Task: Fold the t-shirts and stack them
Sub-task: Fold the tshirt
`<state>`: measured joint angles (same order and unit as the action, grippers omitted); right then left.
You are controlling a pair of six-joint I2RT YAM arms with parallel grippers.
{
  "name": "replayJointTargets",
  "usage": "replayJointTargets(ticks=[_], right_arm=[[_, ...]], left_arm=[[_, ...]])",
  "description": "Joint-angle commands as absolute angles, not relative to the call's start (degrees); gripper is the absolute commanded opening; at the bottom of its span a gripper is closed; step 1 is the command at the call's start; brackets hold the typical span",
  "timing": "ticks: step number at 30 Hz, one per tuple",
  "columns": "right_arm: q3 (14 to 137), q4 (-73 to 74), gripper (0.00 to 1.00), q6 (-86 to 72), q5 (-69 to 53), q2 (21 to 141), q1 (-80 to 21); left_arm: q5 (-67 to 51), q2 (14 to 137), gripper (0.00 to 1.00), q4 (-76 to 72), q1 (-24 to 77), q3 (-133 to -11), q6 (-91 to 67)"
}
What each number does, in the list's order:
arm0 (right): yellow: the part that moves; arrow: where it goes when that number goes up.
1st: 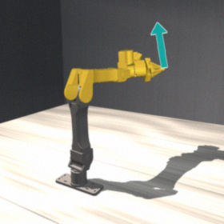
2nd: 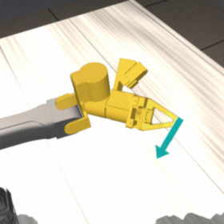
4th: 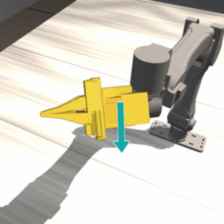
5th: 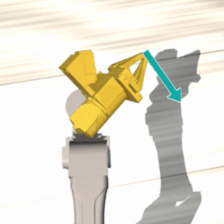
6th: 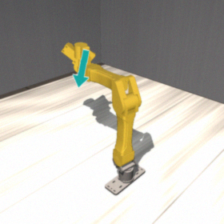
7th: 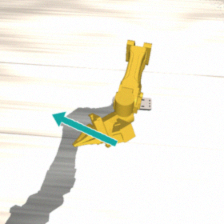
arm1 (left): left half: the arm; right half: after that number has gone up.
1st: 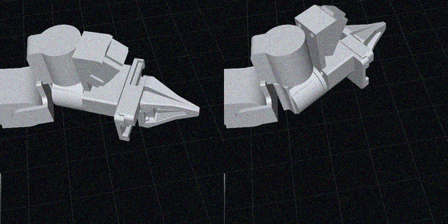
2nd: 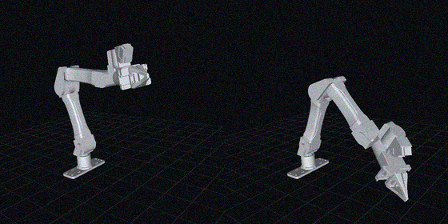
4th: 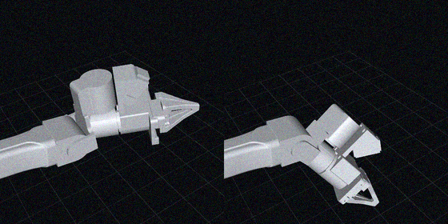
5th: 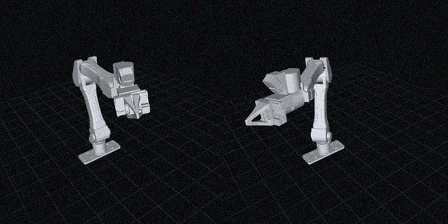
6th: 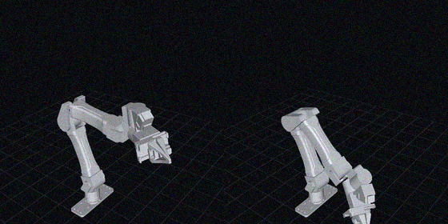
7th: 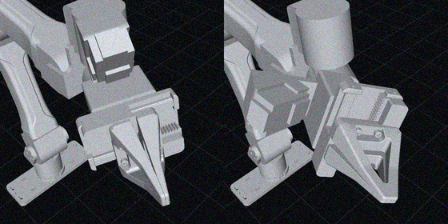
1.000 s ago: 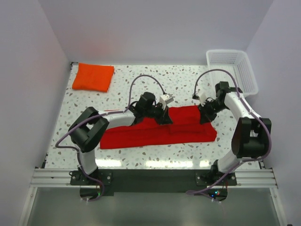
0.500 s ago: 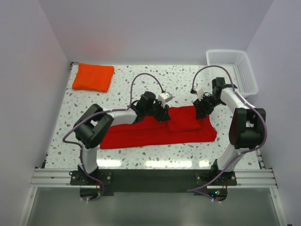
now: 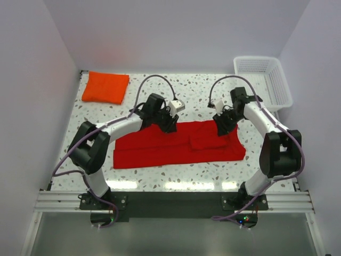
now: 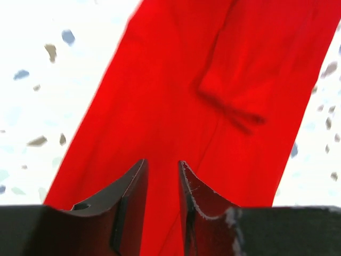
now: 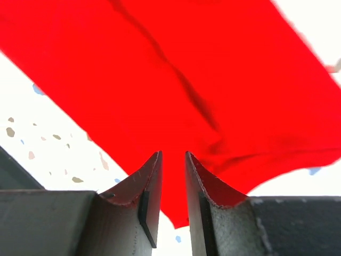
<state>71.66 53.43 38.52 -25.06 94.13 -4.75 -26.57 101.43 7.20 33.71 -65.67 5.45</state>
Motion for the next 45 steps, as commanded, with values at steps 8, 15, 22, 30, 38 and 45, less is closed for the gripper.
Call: replayJointTargets(ticks=[8, 15, 22, 30, 38, 45], right_arm=[[66.5, 50.4, 0.27, 32.2, -10.5, 98.8, -14.1], [74.8, 41.8, 0.25, 28.4, -1.5, 114.5, -16.2], [98.0, 45.5, 0.24, 36.4, -0.6, 132.7, -17.2], [122.1, 37.0, 0.29, 38.2, 1.9, 140.6, -17.0], [114.6, 31.7, 0.37, 33.8, 0.8, 130.6, -16.4], [106.8, 35.1, 0.39, 23.6, -3.0, 120.7, -15.3]], left_arm=[[-23.1, 103.5, 0.26, 33.7, 23.7, -67.0, 31.3], [-21.6, 103.7, 0.22, 33.9, 19.3, -61.1, 34.2], [-21.9, 101.0, 0.19, 33.2, 15.8, -56.0, 33.1], [-26.4, 94.8, 0.21, 33.6, 15.8, -56.0, 32.4], [-21.9, 92.4, 0.26, 32.8, 22.2, -62.9, 36.9], [-12.8, 100.4, 0.25, 29.4, 28.1, -63.9, 36.0]])
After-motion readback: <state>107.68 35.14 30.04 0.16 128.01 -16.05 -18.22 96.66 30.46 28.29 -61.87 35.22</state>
